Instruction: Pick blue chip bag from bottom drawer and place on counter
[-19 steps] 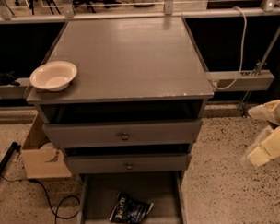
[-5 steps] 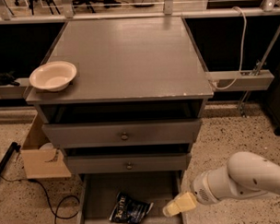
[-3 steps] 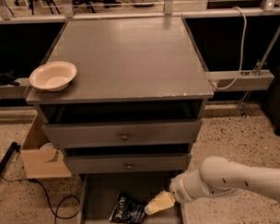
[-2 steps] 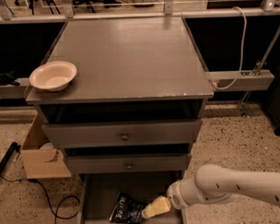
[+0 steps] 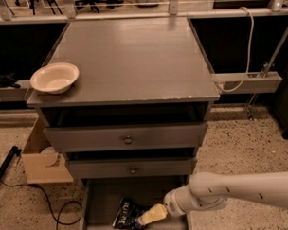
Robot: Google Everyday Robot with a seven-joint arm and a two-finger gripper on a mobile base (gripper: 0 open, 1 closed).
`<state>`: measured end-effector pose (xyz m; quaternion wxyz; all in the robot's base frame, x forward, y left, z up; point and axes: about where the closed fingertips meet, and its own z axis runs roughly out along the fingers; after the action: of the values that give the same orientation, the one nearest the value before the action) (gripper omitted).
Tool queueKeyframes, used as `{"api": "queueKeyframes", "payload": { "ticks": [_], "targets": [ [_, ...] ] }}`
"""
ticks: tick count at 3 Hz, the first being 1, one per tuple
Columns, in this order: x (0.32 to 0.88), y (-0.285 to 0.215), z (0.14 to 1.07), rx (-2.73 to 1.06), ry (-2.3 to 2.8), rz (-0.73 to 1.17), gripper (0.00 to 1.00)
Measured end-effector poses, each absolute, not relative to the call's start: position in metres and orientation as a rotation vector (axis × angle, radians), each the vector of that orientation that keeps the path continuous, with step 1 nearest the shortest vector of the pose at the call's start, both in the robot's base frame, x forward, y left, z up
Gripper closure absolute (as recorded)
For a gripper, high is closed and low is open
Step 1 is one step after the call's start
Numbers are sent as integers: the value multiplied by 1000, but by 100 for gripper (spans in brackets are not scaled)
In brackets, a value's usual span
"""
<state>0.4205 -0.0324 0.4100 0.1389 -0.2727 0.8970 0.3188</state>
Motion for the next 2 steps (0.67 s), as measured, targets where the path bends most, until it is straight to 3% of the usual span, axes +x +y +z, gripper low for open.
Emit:
{"api": "queueKeyframes", "payload": {
  "ticks": [2],
  "targets": [
    [435, -22, 374, -712, 2576, 924, 0]
  ]
}}
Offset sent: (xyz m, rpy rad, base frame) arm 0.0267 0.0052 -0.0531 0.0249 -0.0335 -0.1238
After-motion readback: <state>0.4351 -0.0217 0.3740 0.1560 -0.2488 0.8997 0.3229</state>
